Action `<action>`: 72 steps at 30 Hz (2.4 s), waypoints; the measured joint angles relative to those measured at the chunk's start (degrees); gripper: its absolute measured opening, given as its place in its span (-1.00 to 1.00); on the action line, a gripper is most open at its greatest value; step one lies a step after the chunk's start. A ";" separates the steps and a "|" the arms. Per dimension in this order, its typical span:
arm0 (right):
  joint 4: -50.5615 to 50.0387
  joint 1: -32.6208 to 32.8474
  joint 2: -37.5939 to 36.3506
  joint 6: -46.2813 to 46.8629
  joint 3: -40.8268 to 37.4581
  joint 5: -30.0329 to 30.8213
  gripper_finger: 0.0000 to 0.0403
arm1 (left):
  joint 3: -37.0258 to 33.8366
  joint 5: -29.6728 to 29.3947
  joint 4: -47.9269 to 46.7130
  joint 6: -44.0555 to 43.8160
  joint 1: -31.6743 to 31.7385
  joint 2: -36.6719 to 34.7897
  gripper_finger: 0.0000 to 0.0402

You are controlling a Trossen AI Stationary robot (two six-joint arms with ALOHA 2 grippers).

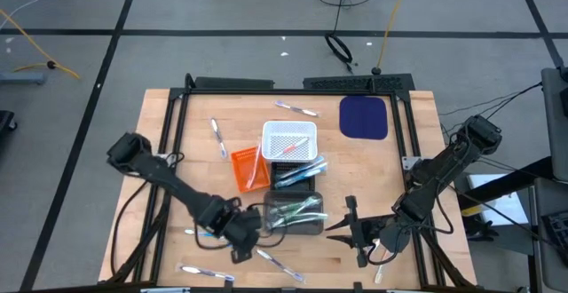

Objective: Pick & Place Toothbrushes
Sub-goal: Put the blue toothbrush into the top black basket

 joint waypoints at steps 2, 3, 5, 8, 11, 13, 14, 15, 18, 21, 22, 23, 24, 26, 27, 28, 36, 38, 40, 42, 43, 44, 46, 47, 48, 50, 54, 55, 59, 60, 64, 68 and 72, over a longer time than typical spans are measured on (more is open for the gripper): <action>-0.02 0.00 0.00 -0.01 0.00 0.00 -0.63 | 0.00 -0.03 -1.40 -2.45 -2.02 0.00 -0.30; 0.00 0.00 0.00 0.00 0.00 0.00 -0.63 | 0.00 -0.07 -1.79 -3.34 -3.08 0.00 -0.30; 0.00 0.00 0.00 0.00 0.00 0.00 -0.63 | -0.08 -0.03 -2.21 -4.77 -5.24 0.01 -0.30; 0.02 0.00 0.00 0.00 0.00 0.00 -0.63 | -1.09 0.00 -1.24 -7.49 -7.90 0.00 -0.30; 0.02 0.02 0.00 0.01 0.00 0.00 -0.63 | -2.65 -0.04 -1.26 -11.77 -10.10 0.02 -0.30; 0.05 0.02 0.00 0.01 0.00 0.00 -0.63 | -3.98 -0.05 -1.25 -13.55 -11.21 0.02 -0.30; 0.14 0.02 0.00 0.00 0.00 0.00 -0.63 | -4.75 -0.04 -1.27 -14.29 -11.58 0.02 -0.30; 0.36 0.02 0.00 0.01 0.00 0.00 -0.63 | -5.45 0.00 -1.31 -15.28 -11.87 0.02 -0.30; 0.50 0.02 0.00 0.28 0.00 0.00 -0.63 | -7.55 0.03 -1.56 -16.53 -12.15 0.02 -0.30; 0.48 0.02 0.00 1.56 0.00 0.00 -0.63 | -8.69 0.00 -2.61 -16.70 -12.10 0.02 -0.30; 0.48 0.02 0.00 1.67 0.00 0.00 -0.63 | -8.92 0.03 -2.89 -16.70 -12.10 0.02 -0.30; 0.48 0.02 0.00 1.67 0.00 0.00 -0.63 | -9.12 0.04 -3.33 -16.70 -12.03 0.02 -0.30; 0.48 0.02 0.00 1.65 0.00 0.00 -0.63 | -9.23 0.08 -3.92 -16.68 -12.04 0.03 -0.30; 0.48 0.02 0.00 1.69 0.00 0.00 -0.63 | -9.48 0.51 -5.55 -16.70 -12.04 0.04 -0.30; 0.47 0.02 0.00 1.69 0.00 0.00 -0.63 | -9.81 1.26 -6.00 -16.73 -12.04 0.04 -0.30; 0.46 0.02 0.00 1.69 0.00 0.00 -0.63 | -10.22 2.04 -6.37 -16.83 -12.00 0.04 -0.30; 0.44 0.02 0.00 1.69 0.00 0.00 -0.63 | -14.04 6.21 -7.41 -17.92 -12.21 0.07 -0.30; 0.44 0.02 0.00 1.69 0.00 0.00 -0.63 | -14.96 6.62 -7.36 -17.93 -12.21 0.07 -0.30; 0.44 0.02 0.00 1.69 0.00 0.00 -0.63 | -15.84 7.14 -7.26 -17.97 -12.21 0.07 -0.30; 0.44 0.02 0.00 1.69 0.00 0.00 -0.63 | -16.62 7.28 -7.25 -18.05 -12.21 0.07 -0.30; 0.44 0.02 0.00 1.69 0.00 0.00 -0.63 | -16.96 7.28 -7.10 -18.23 -12.21 0.07 -0.30; 0.44 0.02 0.00 1.69 0.00 0.00 -0.63 | -17.23 7.28 -6.89 -18.49 -12.21 0.07 -0.30; 0.44 0.02 0.00 1.69 0.00 0.00 -0.63 | -17.72 7.28 -6.42 -19.03 -12.21 0.07 -0.30; 0.44 0.02 0.00 1.69 0.00 0.00 -0.63 | -17.94 7.28 -6.13 -19.20 -12.21 0.07 -0.30; 0.44 0.02 0.00 1.69 0.00 0.00 -0.63 | -18.30 7.28 -5.39 -19.28 -12.21 0.07 -0.30; 0.44 0.02 0.00 1.69 0.00 0.00 -0.63 | -19.28 7.28 -3.29 -19.26 -12.21 0.07 -0.30; 0.43 0.02 0.00 1.69 0.00 0.00 -0.63 | -20.82 7.31 -0.92 -20.04 -12.21 -0.04 -0.30; 0.42 0.02 0.00 1.69 0.00 0.00 -0.63 | -21.01 7.34 -0.83 -20.61 -12.21 -0.09 -0.30; 0.42 0.02 0.00 1.69 0.00 0.00 -0.63 | -21.04 7.86 -1.00 -21.72 -12.21 -0.13 -0.40; 0.42 0.02 0.00 1.69 0.00 0.00 -0.63 | -20.97 8.08 -0.89 -21.89 -12.21 -0.11 -0.47; 0.40 0.02 0.00 1.69 0.00 0.00 -0.63 | -20.90 9.56 -0.46 -23.80 -12.21 -0.09 -0.88; 0.40 0.02 0.00 1.69 0.00 0.00 -0.63 | -20.51 9.32 -0.87 -26.86 -12.56 0.00 -0.93; 0.40 0.02 0.00 1.69 0.00 0.00 -0.63 | -18.04 5.14 -1.45 -26.86 -13.48 0.17 -0.97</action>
